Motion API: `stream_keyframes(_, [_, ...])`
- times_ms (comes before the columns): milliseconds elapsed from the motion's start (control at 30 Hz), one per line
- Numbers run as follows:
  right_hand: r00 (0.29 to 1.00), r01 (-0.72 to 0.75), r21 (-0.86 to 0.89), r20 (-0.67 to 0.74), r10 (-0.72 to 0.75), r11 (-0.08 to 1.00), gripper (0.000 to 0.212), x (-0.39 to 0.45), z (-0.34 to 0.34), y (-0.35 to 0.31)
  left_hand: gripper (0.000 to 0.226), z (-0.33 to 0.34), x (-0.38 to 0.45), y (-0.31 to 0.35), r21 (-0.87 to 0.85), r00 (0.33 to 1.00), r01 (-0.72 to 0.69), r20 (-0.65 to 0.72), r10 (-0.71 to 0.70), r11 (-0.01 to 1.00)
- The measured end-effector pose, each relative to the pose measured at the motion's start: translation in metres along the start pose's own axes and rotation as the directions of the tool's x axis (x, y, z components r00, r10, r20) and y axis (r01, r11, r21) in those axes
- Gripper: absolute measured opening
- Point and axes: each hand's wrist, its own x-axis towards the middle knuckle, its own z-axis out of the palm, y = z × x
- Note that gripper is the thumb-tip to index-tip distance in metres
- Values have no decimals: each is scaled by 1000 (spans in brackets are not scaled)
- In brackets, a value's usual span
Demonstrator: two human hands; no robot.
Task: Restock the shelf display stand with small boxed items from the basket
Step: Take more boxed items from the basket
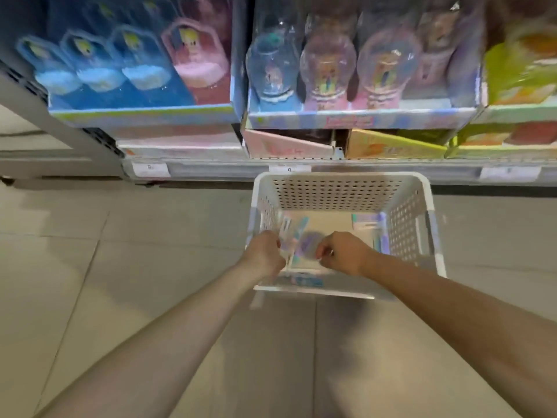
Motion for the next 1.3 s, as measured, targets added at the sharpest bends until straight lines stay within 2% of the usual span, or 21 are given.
stream_keyframes(167, [990,85,-231,133,-55,969,35,44,34,19,27,26,36,10,211,1000,-18,-16,22,977])
stream_keyframes(267, [980,160,-384,170,-101,909,40,56,47,26,28,40,48,10,251,1000,16,-7,-15,968])
stream_keyframes(433, [962,274,-522,164,-220,808,60,67,57,26,26,57,66,3,242,999,35,29,-43,970])
stream_keyframes(500, [955,297,-576,175,-239,761,58,69,58,23,28,61,73,1,238,998,39,31,-48,971])
stream_keyframes(600, [940,340,-658,212,-268,672,39,70,61,19,27,65,82,-1,223,998,52,26,-60,973])
stream_keyframes(667, [938,344,-663,215,-272,665,34,71,63,19,28,65,86,0,245,997,67,17,-73,967])
stream_keyframes(800, [943,332,-656,207,-262,677,39,71,65,23,29,74,96,-2,320,994,95,21,-107,943])
stream_keyframes(900, [953,301,-649,220,-207,699,43,74,68,25,33,76,102,-1,316,990,111,48,-132,942])
stream_keyframes(1000, [952,295,-645,264,-157,705,38,80,67,24,29,75,105,-1,339,986,83,110,-127,937])
stream_keyframes(1100, [927,370,-688,317,-200,625,31,83,67,28,31,79,108,-3,356,983,68,137,-124,932])
stream_keyframes(1200, [906,423,-729,330,-265,538,36,80,68,35,36,81,106,-2,429,986,3,148,-74,903])
stream_keyframes(1300, [876,475,-758,362,-318,447,40,78,71,44,35,84,102,0,522,975,-76,215,-45,850])
